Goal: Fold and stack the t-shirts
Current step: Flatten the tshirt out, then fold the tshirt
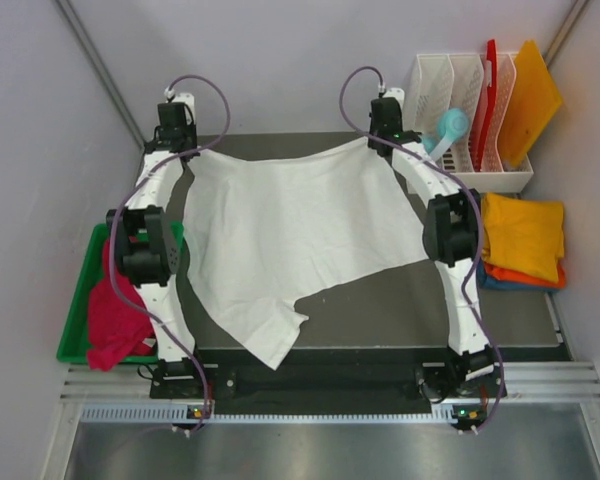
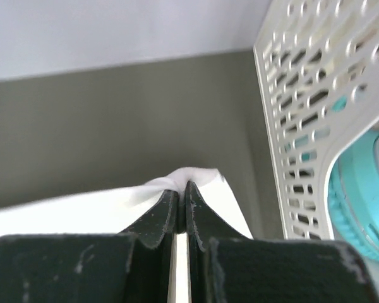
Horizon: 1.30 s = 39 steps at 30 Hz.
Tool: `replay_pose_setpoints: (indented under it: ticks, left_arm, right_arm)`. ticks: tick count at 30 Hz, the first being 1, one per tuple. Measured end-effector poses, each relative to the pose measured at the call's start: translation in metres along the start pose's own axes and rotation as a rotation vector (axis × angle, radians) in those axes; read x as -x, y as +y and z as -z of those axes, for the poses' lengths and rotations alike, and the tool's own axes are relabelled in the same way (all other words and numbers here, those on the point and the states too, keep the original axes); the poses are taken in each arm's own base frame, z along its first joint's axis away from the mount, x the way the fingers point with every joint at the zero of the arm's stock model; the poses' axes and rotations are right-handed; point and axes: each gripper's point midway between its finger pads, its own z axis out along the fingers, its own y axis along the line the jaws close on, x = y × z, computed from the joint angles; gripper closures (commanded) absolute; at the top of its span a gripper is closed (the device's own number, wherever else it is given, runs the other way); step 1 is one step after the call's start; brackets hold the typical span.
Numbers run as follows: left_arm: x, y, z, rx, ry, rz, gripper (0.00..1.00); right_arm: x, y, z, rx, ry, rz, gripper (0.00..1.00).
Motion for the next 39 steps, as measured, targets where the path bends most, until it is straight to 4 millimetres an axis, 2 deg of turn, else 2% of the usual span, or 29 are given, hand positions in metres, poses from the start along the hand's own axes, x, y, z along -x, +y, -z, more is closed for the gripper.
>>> replay_pose_setpoints:
  ticks: [6, 11, 17, 25, 33, 39]
  left_arm:
    - [0.008, 0.001, 0.038, -0.026, -0.027, 0.024, 1.00]
    - [0.016, 0.002, 0.064, -0.043, -0.057, 0.035, 1.00]
    - [-0.008, -0.002, 0.076, -0.068, -0.014, 0.035, 1.00]
    - [-0.044, -0.010, 0.080, -0.099, 0.071, 0.031, 1.00]
    - [-0.068, -0.016, 0.092, -0.126, 0.117, 0.024, 1.00]
    - [-0.086, -0.019, 0.098, -0.135, 0.159, 0.017, 1.00]
  right_arm:
    - [-0.049, -0.012, -0.005, -0.040, 0.101, 0.026, 1.00]
    - [-0.069, -0.021, -0.003, -0.067, 0.146, 0.027, 1.00]
    - [-0.066, -0.029, 0.008, -0.086, 0.147, 0.016, 1.00]
    - [-0.057, -0.036, 0.013, -0.096, 0.132, -0.005, 1.00]
    - [-0.073, -0.048, 0.013, -0.121, 0.169, -0.005, 1.00]
    - [-0.076, -0.053, 0.013, -0.131, 0.182, -0.005, 1.00]
